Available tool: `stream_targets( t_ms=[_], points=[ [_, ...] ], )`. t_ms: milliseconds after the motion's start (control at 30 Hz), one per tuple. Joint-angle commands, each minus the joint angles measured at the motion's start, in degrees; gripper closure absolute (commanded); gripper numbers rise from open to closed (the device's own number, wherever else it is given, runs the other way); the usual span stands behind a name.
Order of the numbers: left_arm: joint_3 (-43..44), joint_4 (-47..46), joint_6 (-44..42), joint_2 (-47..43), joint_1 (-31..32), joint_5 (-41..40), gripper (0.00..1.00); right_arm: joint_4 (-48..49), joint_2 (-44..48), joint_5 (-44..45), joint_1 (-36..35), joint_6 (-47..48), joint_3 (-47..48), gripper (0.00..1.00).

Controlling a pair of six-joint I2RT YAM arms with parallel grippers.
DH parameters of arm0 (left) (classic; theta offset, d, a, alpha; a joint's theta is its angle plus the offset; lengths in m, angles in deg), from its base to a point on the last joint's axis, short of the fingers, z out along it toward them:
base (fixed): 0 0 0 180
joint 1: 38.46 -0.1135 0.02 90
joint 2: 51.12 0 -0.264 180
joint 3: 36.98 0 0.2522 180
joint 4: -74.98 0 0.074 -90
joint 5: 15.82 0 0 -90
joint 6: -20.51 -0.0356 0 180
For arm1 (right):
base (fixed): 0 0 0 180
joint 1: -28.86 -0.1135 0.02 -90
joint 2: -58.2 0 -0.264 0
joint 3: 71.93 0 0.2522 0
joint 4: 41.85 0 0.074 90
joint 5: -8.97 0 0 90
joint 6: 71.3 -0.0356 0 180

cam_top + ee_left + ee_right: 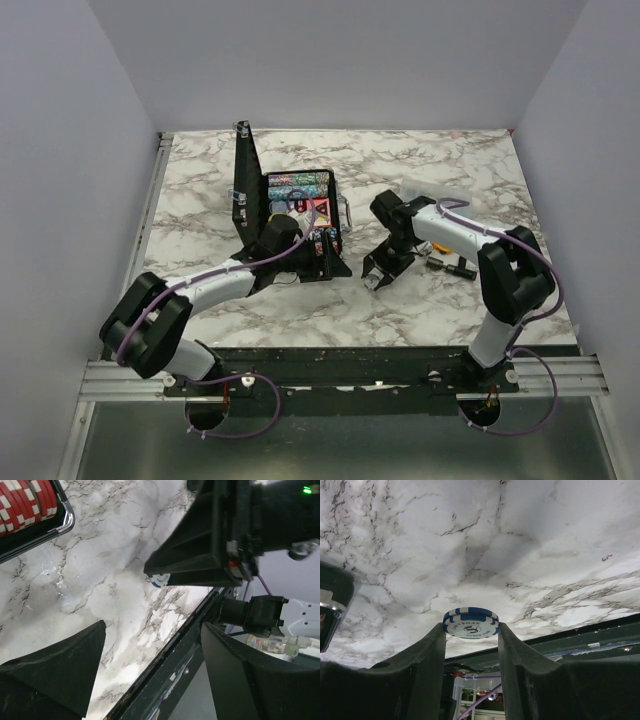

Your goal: Pack up texas hold em set

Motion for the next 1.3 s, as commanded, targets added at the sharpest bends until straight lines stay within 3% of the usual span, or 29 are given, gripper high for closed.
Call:
stream_targets(
  t_ms=[0, 367, 767, 1267],
  points=[
    [-2.93, -17.05, 8.58, 5.42, 0.55, 1.56, 0.26, 0.9, 3.45, -1.88, 0.19, -2.23, 2.23, 0.99],
    [-1.29, -23.88, 11.63, 10.96, 2.73, -0.38, 0.3, 5.34, 6.46, -5.0, 0.8, -3.28, 2.12, 0.99],
    [-0.82, -27.82, 13.86, 13.92, 3.13, -1.76, 0.5, 8.23, 9.44, -5.49, 1.14, -4.22, 1.23, 0.99],
    [0.59, -29.57, 14.07, 14.5, 3.39, -3.17, 0.6, 9.31, 10.46, -6.27, 1.18, -4.05, 0.09, 0.99]
  ],
)
